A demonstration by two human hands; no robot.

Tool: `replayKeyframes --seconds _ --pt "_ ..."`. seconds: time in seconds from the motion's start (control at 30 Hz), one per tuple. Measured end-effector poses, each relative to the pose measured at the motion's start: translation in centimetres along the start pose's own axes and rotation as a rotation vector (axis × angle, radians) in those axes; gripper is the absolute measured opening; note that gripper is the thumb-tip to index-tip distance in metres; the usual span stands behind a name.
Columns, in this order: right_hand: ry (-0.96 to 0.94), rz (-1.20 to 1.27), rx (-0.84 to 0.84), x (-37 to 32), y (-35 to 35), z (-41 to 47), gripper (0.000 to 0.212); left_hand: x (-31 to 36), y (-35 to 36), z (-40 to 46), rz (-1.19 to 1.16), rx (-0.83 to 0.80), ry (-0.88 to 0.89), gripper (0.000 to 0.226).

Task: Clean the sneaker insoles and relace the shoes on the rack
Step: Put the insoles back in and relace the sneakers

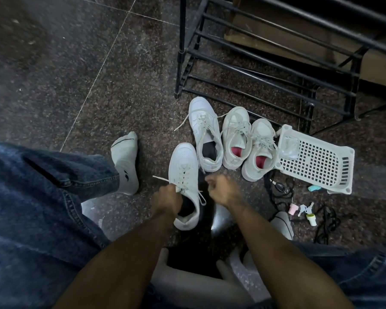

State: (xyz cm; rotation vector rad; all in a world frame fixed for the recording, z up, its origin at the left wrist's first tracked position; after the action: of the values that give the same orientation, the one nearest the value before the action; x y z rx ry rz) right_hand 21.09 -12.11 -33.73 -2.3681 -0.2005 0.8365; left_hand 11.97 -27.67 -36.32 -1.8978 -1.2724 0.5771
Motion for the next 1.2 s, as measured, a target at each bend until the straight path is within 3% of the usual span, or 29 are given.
replayKeyframes --seconds 0.13,0.23,0.33,0.47,0.57,0.63,0.8,1.0,1.1,1.17,1.2 --pt "-0.211 -0.174 0.179 -3.8 -2.8 1.4 0.038 -1.4 -2.4 1.0 -0.087 0.15 -0.116 0.027" --pt "-0.198 -0.294 0.079 -4.8 -2.6 3.3 0.048 -2.5 -3.8 3.1 -0.189 0.216 -0.137 0.028" --pt "-0.06 -0.317 -0.055 -3.8 -2.0 4.2 0.054 -3.6 -5.9 6.1 -0.261 0.241 -0.127 0.023" --pt "-0.079 -0.351 -0.038 -2.8 -0.9 4.1 0.056 -4.9 -9.6 9.7 -0.299 0.291 -0.175 0.03" --pt "-0.123 -0.327 0.037 -2.3 -0.2 3.1 0.039 -5.4 -10.9 11.6 -0.251 0.255 -0.32 0.03" --pt "-0.112 -0.282 0.048 -1.6 0.7 1.9 0.034 -5.8 -10.5 12.4 -0.275 0.199 -0.329 0.031" --pt "-0.015 -0.252 -0.089 0.1 3.8 -0.8 0.032 -6.2 -9.0 12.7 -0.284 0.113 -0.307 0.037" --pt "0.053 -0.149 -0.298 2.3 6.6 -2.8 0.031 -4.8 -8.2 11.0 -0.634 0.108 -0.382 0.048" --pt "0.033 -0.033 -0.41 2.5 6.9 -3.2 0.022 -2.4 -8.3 7.3 -0.491 0.382 -0.256 0.059" --pt "0.058 0.185 -0.342 2.5 5.5 -2.8 0.011 0.0 -7.8 4.6 -0.294 0.561 -0.017 0.055" --pt "0.066 0.264 -0.23 2.7 4.3 -2.3 0.017 1.1 -7.2 3.4 -0.234 0.614 0.097 0.051"
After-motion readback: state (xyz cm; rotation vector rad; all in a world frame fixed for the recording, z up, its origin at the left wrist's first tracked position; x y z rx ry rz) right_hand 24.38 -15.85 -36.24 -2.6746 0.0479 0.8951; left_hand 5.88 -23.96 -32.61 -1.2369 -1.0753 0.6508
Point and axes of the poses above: each hand's wrist, its own z-axis towards the middle knuckle, its own y-axis out of the palm, x = y × z, the point moved 6 cm from there along z, towards the middle knuckle, and after that the axes turned 12 degrees about z, right-handed, at the moved point
